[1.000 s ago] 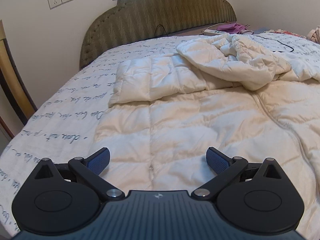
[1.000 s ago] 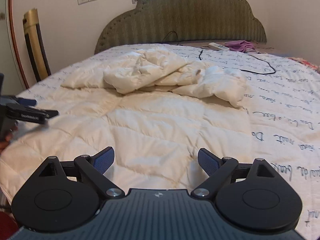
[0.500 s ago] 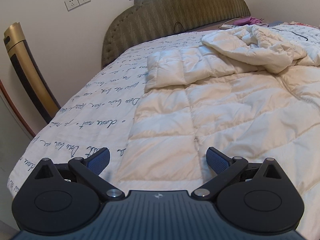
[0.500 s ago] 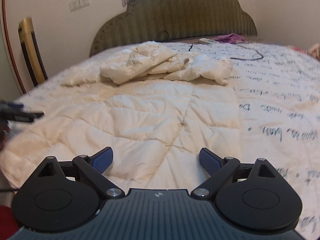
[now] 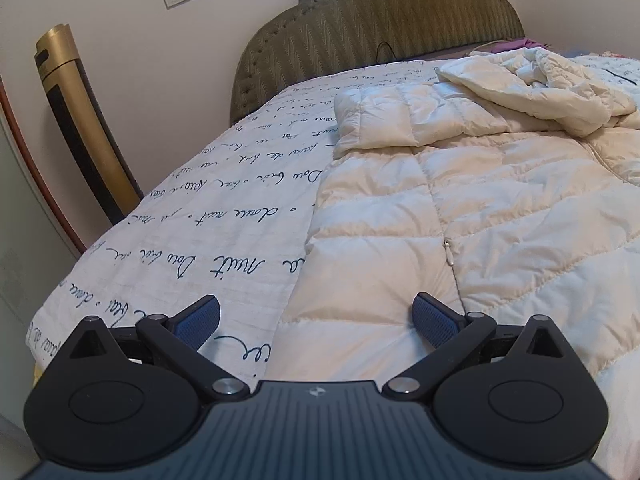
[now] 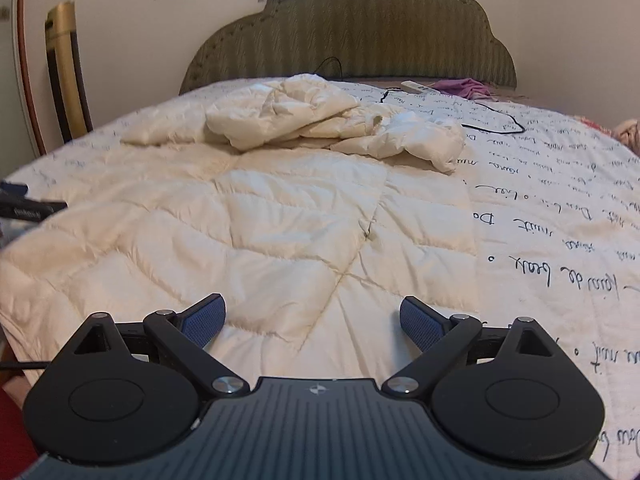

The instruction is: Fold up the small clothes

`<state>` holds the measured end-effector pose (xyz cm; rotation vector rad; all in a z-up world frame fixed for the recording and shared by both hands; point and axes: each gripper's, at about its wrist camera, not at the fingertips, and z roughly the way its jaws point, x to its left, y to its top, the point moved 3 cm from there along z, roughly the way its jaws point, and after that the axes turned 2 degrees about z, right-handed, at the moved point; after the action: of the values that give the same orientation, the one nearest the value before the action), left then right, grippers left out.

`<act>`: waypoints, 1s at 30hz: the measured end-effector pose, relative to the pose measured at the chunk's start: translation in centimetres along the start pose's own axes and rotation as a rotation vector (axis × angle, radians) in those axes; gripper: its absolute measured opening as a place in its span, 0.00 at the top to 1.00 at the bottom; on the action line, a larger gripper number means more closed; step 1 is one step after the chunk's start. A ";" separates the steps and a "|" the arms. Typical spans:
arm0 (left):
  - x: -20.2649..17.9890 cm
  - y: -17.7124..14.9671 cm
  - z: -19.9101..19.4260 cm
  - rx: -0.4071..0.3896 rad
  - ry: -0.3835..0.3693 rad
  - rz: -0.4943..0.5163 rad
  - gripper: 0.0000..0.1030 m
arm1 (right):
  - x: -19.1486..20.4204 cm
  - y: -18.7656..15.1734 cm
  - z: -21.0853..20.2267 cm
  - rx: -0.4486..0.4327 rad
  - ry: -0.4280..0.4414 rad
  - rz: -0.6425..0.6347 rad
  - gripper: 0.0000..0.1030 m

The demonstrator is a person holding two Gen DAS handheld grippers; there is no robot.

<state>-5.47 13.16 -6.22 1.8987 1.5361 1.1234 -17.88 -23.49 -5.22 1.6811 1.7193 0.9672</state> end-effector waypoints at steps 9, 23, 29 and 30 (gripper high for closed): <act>1.4 -1.3 0.4 -0.008 -0.072 -0.132 0.00 | 0.1 -0.4 0.3 0.015 -0.015 -0.022 0.07; 1.3 -1.4 -0.5 -0.021 -0.047 -0.072 0.00 | -0.3 -0.6 0.1 0.021 -0.014 -0.025 0.06; 2.1 -1.5 -1.8 -0.005 -0.077 -0.013 0.00 | -1.2 -0.5 -1.2 0.008 0.008 0.012 0.07; 2.4 -1.6 -2.2 -0.008 -0.092 0.008 0.00 | -1.7 -0.5 -1.6 0.001 0.022 0.032 0.07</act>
<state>-8.13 15.55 -5.45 1.9246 1.4737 1.0296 -19.34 -25.35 -4.78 1.7092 1.7119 1.0029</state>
